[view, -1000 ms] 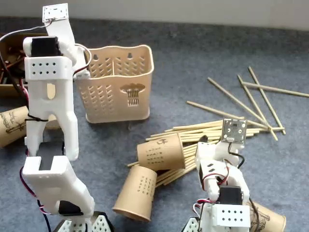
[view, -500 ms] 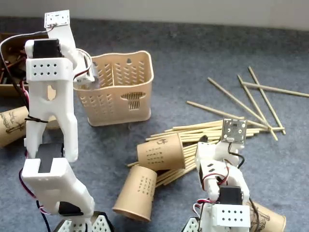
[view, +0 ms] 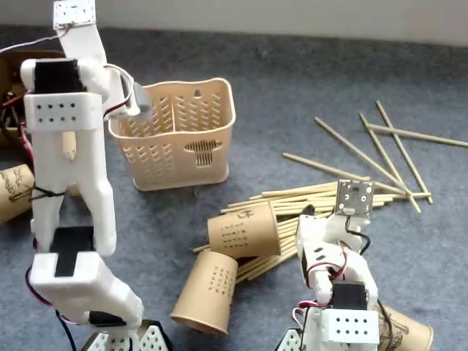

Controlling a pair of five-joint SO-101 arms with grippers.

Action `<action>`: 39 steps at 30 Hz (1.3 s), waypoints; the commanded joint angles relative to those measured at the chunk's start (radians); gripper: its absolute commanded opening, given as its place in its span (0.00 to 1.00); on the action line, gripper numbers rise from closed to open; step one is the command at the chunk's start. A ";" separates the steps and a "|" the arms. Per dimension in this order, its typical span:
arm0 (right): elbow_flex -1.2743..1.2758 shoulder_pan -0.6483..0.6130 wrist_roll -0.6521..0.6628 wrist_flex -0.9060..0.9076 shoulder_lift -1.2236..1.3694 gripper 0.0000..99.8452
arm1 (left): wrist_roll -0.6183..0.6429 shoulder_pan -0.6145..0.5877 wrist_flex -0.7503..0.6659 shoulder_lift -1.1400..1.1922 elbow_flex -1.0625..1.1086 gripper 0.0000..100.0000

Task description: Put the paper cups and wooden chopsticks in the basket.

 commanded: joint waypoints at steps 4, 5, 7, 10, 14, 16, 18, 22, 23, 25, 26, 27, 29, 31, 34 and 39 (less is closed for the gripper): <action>-0.004 0.005 -0.002 -0.028 -0.005 0.18 | -0.069 0.016 0.012 -0.220 -0.042 0.27; -0.004 0.005 -0.002 -0.028 -0.005 0.18 | -0.086 0.010 0.012 -0.242 -0.030 0.27; -0.004 0.005 -0.002 -0.028 -0.005 0.18 | -0.110 0.001 0.012 -0.285 0.001 0.27; -0.004 0.005 -0.002 -0.028 -0.005 0.18 | -0.149 -0.001 0.012 -0.357 0.085 0.27; -0.004 0.005 -0.002 -0.028 -0.005 0.18 | -0.195 0.001 0.012 -0.484 0.240 0.27; -0.004 0.005 -0.002 -0.028 -0.005 0.18 | -0.233 0.001 0.012 -0.565 0.318 0.27; -0.004 0.005 -0.002 -0.028 -0.005 0.18 | -0.264 0.001 0.009 -0.657 0.397 0.26; -0.004 0.005 -0.002 -0.028 -0.005 0.18 | -0.324 0.001 0.006 -0.843 0.564 0.18; -0.004 0.005 -0.002 -0.028 -0.005 0.18 | -0.341 0.001 0.000 -0.886 0.608 0.16; -0.004 0.005 -0.002 -0.028 -0.005 0.18 | -0.370 0.001 -0.043 -0.972 0.717 0.11; -0.004 0.005 -0.002 -0.028 -0.005 0.18 | -0.382 -0.001 -0.063 -1.015 0.773 0.09; -0.004 0.005 -0.002 -0.028 -0.005 0.18 | -0.388 -0.012 -0.084 -1.059 0.835 0.08; -0.004 0.005 -0.002 -0.028 -0.005 0.18 | -0.384 -0.061 -0.143 -1.152 0.966 0.07; -0.004 0.005 -0.002 -0.028 -0.005 0.18 | -0.384 -0.122 -0.213 -1.250 1.106 0.07; -0.004 0.005 -0.002 -0.028 -0.005 0.18 | -0.382 -0.211 -0.301 -1.403 1.311 0.07; -0.004 0.005 -0.002 -0.028 -0.005 0.18 | -0.387 -0.317 -0.385 -1.681 1.598 0.07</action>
